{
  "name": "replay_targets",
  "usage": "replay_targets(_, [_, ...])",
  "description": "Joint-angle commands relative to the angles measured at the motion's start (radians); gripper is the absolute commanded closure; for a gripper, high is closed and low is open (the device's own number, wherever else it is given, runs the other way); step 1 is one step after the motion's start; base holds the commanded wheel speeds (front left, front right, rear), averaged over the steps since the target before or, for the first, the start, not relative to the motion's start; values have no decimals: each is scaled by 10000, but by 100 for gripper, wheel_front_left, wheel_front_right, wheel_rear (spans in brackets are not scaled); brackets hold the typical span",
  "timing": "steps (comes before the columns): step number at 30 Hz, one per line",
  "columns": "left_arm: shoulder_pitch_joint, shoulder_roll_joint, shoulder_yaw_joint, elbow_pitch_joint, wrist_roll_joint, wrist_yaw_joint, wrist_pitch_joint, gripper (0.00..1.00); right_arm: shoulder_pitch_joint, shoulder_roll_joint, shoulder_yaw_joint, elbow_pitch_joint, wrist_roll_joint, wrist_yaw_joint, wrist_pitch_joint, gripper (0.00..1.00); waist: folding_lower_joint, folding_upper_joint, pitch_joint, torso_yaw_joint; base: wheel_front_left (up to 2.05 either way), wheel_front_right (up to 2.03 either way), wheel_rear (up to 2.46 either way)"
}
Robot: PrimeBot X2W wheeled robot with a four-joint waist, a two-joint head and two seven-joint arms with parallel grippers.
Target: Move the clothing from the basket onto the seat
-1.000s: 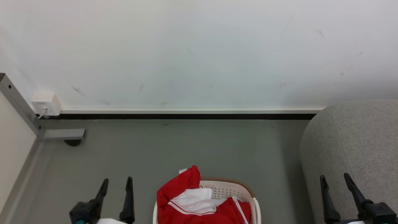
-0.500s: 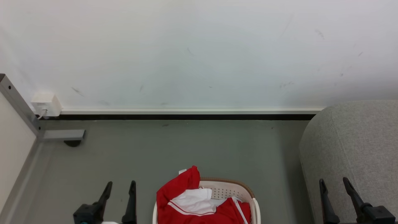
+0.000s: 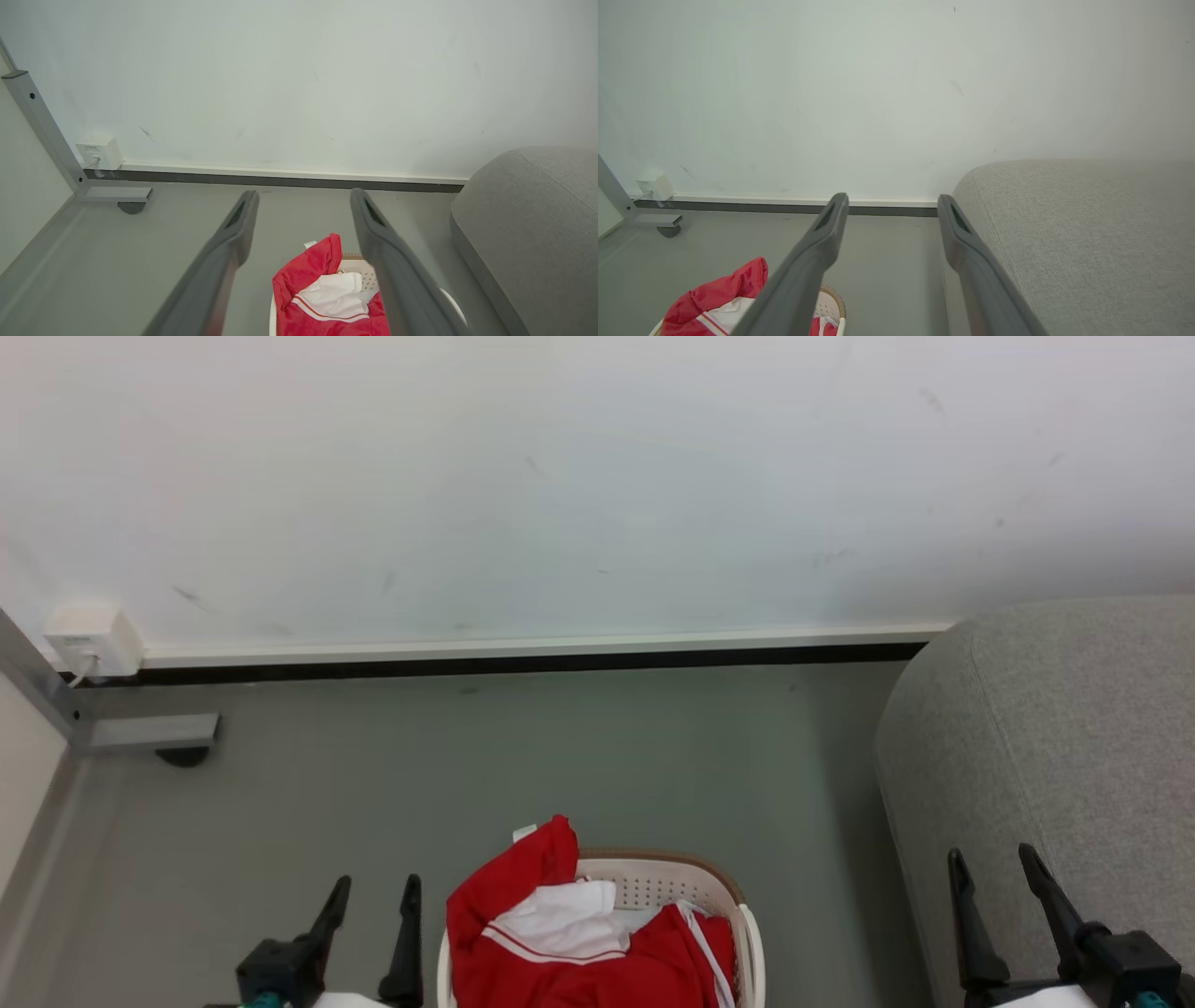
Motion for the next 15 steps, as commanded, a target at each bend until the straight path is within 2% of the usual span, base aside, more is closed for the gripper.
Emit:
replay_targets(1, [-211, 61, -41, 83, 53, -60, -7, 0, -233, -5, 30, -93, 18, -21, -4, 0, 0, 0, 289, -169, 0, 0, 0])
replay_targets(6, [-870, 60, -555, 855, 368, -230, -7, 0, -720, -7, 143, -398, 121, -21, -1, 0, 0, 0, 1163, -549, 0, 0, 0])
replay_targets(15, [-2797, 66, -1775, 4092, 596, -452, 168, 0, -1615, 7, 521, -922, 437, -21, 0, 0, 0, 0, 2761, -1374, 0, 0, 0])
